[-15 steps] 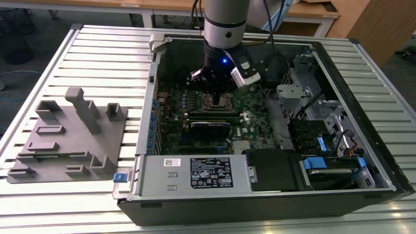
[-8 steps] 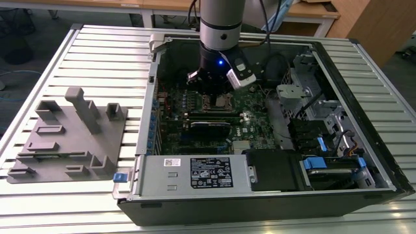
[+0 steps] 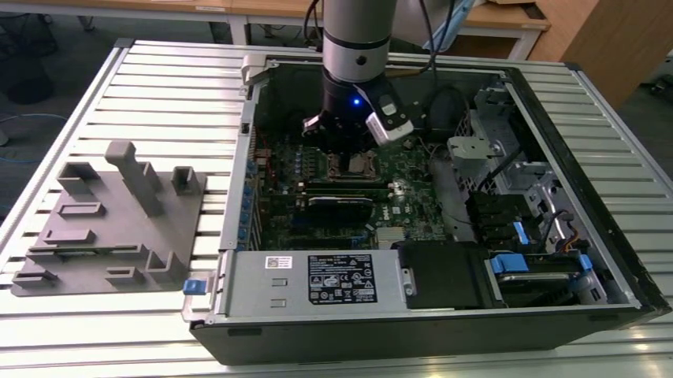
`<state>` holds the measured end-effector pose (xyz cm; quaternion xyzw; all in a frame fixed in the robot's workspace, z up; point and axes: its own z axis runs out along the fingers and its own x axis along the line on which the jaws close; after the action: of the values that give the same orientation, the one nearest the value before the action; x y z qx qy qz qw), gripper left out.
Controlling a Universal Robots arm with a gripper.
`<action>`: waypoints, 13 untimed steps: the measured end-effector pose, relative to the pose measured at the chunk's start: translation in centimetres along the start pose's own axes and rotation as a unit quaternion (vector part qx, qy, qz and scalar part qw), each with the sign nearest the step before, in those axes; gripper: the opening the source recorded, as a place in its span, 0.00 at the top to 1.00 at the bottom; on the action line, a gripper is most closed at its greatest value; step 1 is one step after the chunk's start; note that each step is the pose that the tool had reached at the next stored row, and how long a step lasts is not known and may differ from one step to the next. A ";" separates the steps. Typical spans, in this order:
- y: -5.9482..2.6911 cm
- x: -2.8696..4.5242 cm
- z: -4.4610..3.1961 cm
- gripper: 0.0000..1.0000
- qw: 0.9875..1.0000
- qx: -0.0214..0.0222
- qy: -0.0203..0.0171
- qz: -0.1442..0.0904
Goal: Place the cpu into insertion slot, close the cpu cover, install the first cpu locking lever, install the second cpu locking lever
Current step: 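Install the second cpu locking lever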
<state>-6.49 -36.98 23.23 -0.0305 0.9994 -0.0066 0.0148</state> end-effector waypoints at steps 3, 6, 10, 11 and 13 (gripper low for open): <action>0.00 0.02 0.03 0.89 1.000 0.000 0.000 0.000; 0.00 0.02 0.06 0.89 1.000 0.000 0.000 0.000; 0.00 0.02 0.13 0.89 1.000 0.000 0.000 0.000; 0.01 0.03 0.16 0.89 1.000 0.000 0.000 0.000; 0.00 0.04 0.20 0.89 1.000 0.000 0.000 0.000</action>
<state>-6.52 -36.98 23.03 -0.0306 0.9994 -0.0068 0.0147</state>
